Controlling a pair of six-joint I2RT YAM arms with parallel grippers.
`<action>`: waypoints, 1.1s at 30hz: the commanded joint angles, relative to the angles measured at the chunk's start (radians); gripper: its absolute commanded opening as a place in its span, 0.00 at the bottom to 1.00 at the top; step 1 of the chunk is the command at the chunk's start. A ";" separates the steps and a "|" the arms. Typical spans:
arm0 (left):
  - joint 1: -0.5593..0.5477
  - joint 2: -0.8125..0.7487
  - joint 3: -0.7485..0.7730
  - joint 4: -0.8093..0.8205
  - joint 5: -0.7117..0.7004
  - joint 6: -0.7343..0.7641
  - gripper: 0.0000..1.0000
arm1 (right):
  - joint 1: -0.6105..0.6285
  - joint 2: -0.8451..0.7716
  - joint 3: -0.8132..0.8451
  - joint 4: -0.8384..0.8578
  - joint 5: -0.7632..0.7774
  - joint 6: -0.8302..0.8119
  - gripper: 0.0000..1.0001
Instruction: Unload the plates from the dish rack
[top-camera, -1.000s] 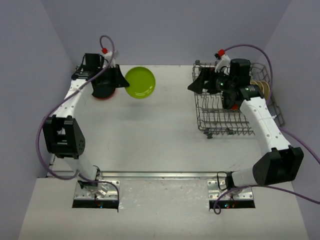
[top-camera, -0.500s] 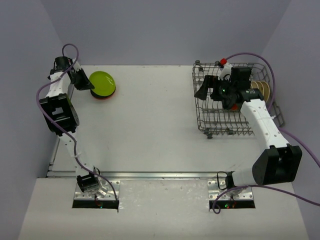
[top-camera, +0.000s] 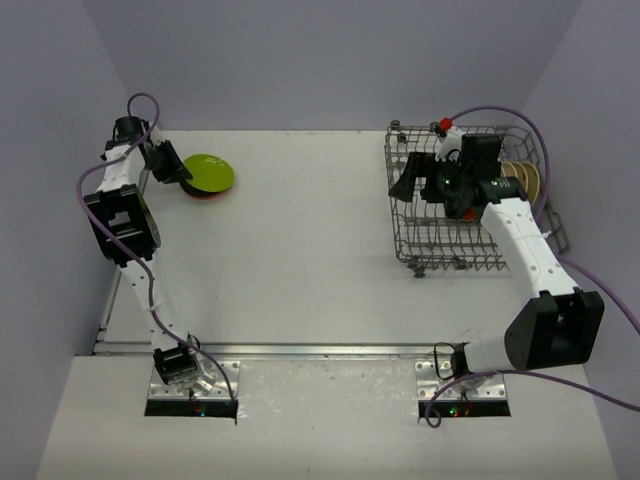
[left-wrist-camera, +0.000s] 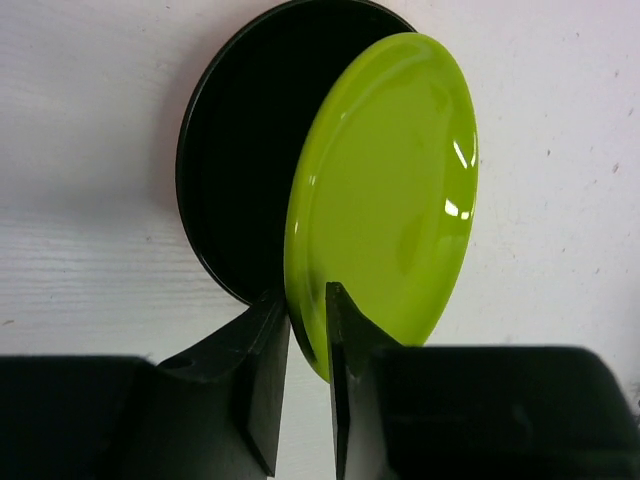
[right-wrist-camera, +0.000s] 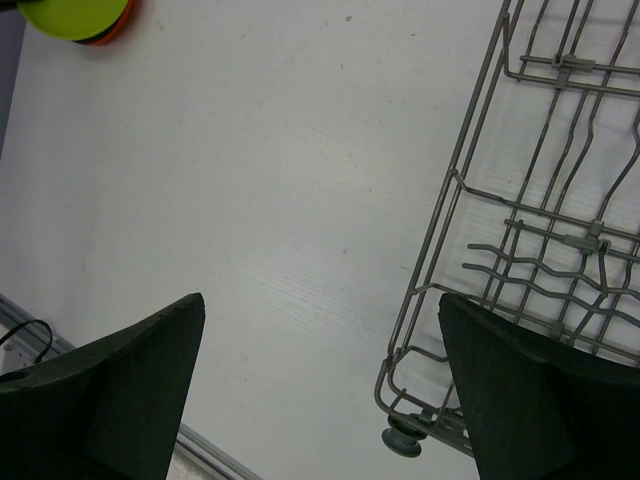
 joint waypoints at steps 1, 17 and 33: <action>0.030 0.020 0.058 0.037 0.049 -0.046 0.17 | -0.001 -0.011 0.024 0.005 -0.009 -0.005 0.99; 0.048 -0.192 -0.057 0.142 -0.126 -0.030 0.81 | -0.001 -0.040 0.017 0.004 0.030 -0.031 0.99; -0.548 -0.950 -0.801 0.526 -0.743 0.469 0.98 | -0.063 0.008 0.003 0.064 0.620 -0.257 0.90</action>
